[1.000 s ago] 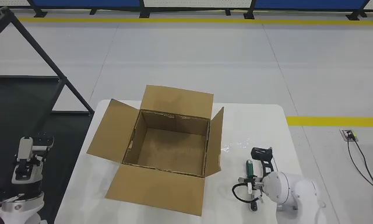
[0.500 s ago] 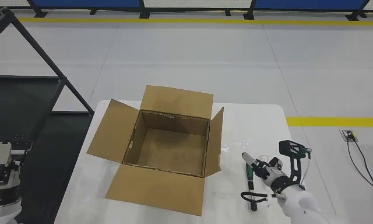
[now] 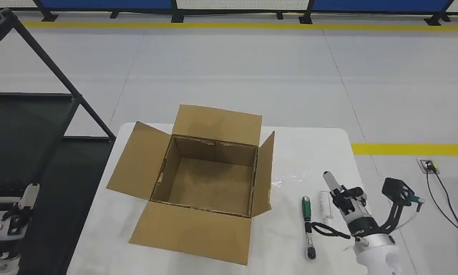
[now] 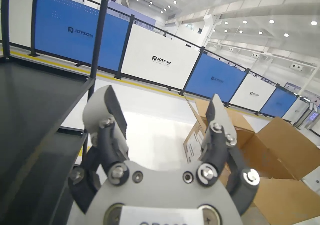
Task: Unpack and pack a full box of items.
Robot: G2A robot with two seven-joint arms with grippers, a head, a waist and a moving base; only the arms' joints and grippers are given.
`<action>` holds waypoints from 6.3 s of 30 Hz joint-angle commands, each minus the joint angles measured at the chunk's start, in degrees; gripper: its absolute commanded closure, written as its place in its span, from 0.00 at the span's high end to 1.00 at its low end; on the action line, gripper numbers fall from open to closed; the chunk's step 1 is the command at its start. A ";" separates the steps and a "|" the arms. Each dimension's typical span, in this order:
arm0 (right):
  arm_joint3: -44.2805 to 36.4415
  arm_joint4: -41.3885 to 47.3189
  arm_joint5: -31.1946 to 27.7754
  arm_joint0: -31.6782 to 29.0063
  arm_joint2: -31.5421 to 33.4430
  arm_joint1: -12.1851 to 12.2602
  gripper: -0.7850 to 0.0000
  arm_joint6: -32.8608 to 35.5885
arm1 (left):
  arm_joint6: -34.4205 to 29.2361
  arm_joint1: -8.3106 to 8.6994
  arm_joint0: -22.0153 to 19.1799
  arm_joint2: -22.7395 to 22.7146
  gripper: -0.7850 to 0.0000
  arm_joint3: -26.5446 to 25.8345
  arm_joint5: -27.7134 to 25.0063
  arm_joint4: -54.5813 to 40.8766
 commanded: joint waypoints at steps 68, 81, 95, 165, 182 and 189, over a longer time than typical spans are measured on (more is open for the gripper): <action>-3.00 9.64 -5.82 -8.21 3.69 2.45 1.00 -8.07 | -11.25 3.45 -19.68 32.84 0.00 24.81 -17.23 15.37; -2.15 9.23 -5.57 -6.09 2.57 3.02 1.00 -6.75 | -6.68 6.77 -16.89 35.83 0.00 22.94 -17.23 16.25; 0.21 8.24 -6.91 -2.00 2.27 4.27 1.00 4.04 | 2.20 9.76 -15.63 30.39 0.00 25.61 -17.23 13.05; 17.88 -39.72 -17.83 13.38 -13.22 7.49 0.85 47.17 | -2.69 11.15 -9.71 19.11 1.00 17.58 -10.62 -4.79; 26.26 -33.99 -17.48 20.98 -12.47 7.39 0.46 56.35 | -2.69 11.15 -9.71 19.11 1.00 17.58 -10.62 -4.79; 28.62 -32.55 -17.26 21.80 -12.01 7.54 0.45 56.09 | -2.69 11.15 -9.71 19.11 1.00 17.58 -10.62 -4.79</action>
